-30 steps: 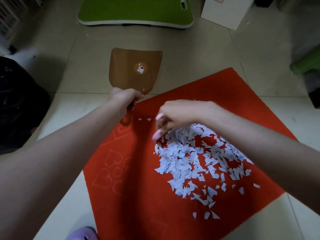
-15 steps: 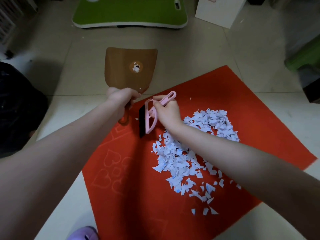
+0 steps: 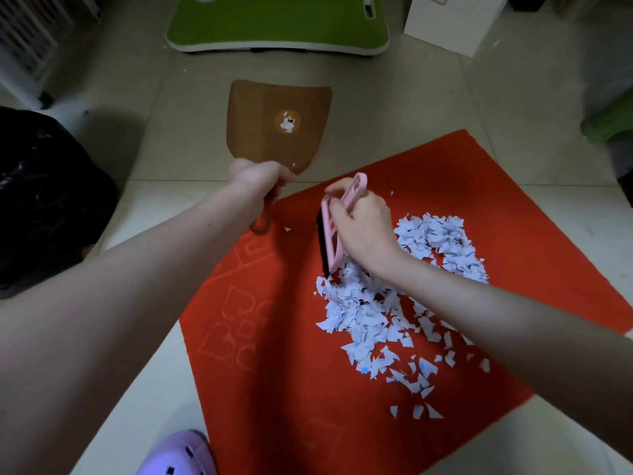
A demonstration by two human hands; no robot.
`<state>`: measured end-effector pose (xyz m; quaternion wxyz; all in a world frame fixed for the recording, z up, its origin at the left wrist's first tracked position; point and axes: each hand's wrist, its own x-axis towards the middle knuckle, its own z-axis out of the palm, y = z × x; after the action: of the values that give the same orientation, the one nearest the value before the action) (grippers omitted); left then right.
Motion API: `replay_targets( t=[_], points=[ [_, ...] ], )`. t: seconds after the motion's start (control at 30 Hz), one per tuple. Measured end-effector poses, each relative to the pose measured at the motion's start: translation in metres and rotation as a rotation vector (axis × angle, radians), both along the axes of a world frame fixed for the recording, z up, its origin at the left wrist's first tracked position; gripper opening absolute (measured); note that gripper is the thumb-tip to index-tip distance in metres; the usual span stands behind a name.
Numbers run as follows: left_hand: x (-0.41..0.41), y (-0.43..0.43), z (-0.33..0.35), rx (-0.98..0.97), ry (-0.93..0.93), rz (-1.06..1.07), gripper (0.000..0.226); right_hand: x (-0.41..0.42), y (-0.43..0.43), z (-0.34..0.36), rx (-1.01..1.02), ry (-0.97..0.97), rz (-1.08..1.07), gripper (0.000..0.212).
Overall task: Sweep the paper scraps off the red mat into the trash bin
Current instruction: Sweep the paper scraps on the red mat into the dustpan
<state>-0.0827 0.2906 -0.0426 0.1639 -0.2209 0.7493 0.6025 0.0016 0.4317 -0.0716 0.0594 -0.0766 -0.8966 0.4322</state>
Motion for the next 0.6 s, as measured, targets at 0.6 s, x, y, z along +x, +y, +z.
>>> replay_targets(
  t=[0.6],
  points=[
    [0.000, -0.002, -0.001, 0.001, -0.003, -0.020, 0.027, -0.001, 0.011, -0.023, -0.282, -0.063, -0.229, 0.016]
  ],
)
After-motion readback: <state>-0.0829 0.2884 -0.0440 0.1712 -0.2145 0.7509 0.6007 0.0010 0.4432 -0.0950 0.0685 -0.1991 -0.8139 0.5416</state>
